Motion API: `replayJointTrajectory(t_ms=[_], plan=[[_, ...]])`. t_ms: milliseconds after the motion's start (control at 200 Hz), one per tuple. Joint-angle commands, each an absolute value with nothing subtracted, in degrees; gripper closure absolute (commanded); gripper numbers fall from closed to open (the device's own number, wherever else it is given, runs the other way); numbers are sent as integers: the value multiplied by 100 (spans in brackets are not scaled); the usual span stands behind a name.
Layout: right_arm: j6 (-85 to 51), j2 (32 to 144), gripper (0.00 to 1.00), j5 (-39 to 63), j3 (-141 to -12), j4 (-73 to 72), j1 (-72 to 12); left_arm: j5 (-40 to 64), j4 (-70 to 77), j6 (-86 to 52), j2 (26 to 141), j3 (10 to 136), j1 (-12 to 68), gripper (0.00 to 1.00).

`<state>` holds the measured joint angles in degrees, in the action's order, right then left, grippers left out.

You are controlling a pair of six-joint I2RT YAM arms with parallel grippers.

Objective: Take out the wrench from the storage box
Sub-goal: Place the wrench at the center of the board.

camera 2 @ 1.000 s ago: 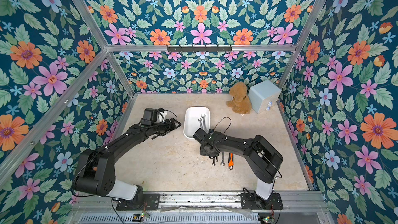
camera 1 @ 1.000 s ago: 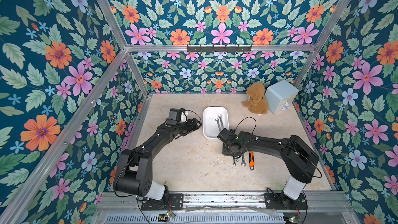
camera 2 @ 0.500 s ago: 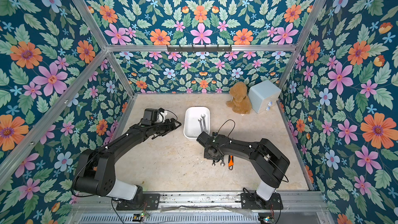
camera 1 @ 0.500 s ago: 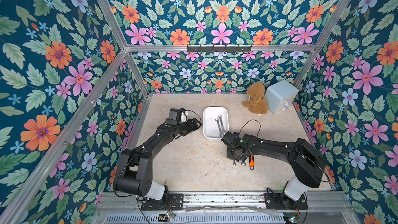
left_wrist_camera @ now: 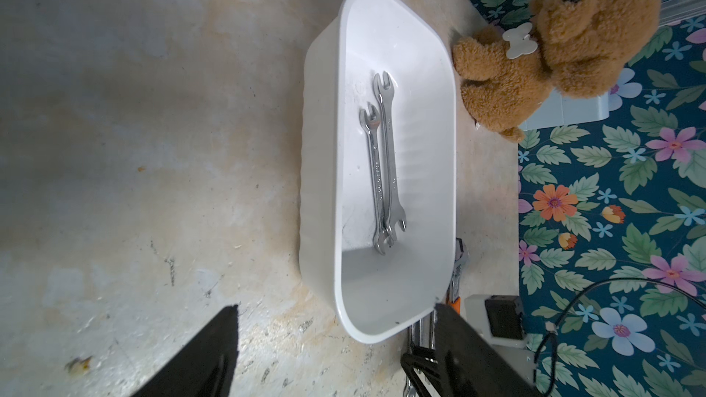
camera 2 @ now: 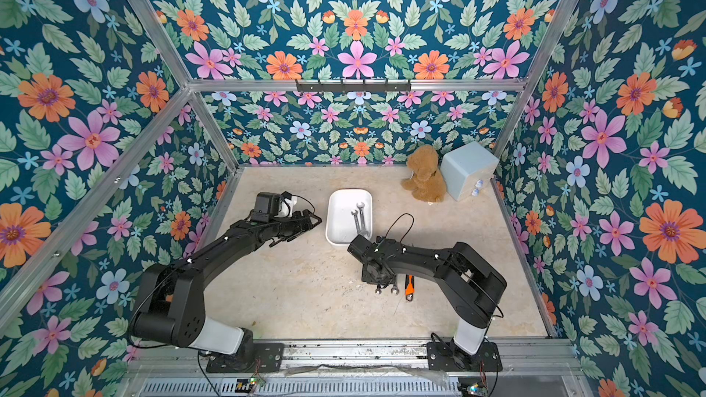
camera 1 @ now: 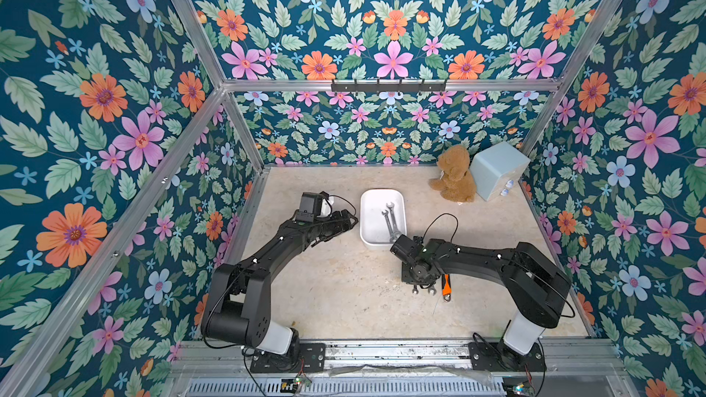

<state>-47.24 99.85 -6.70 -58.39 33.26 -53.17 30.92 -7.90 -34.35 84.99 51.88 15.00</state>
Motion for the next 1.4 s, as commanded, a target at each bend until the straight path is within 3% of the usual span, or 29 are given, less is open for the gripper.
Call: replayJointTrajectory(t_ms=[0, 960, 1395], plan=[[-4712, 10037, 72, -751, -5889, 3349, -5326, 3073, -729, -3428, 8508, 5176, 1501, 17], [-4438, 10133, 78, -735, -6099, 3386, -5367, 3097, -729, -3437, 8519, 5194, 1529, 17], [-4231, 9546, 72, -950, -6500, 4022, -5364, 3106, -694, -3462, 8495, 5203, 1536, 17]])
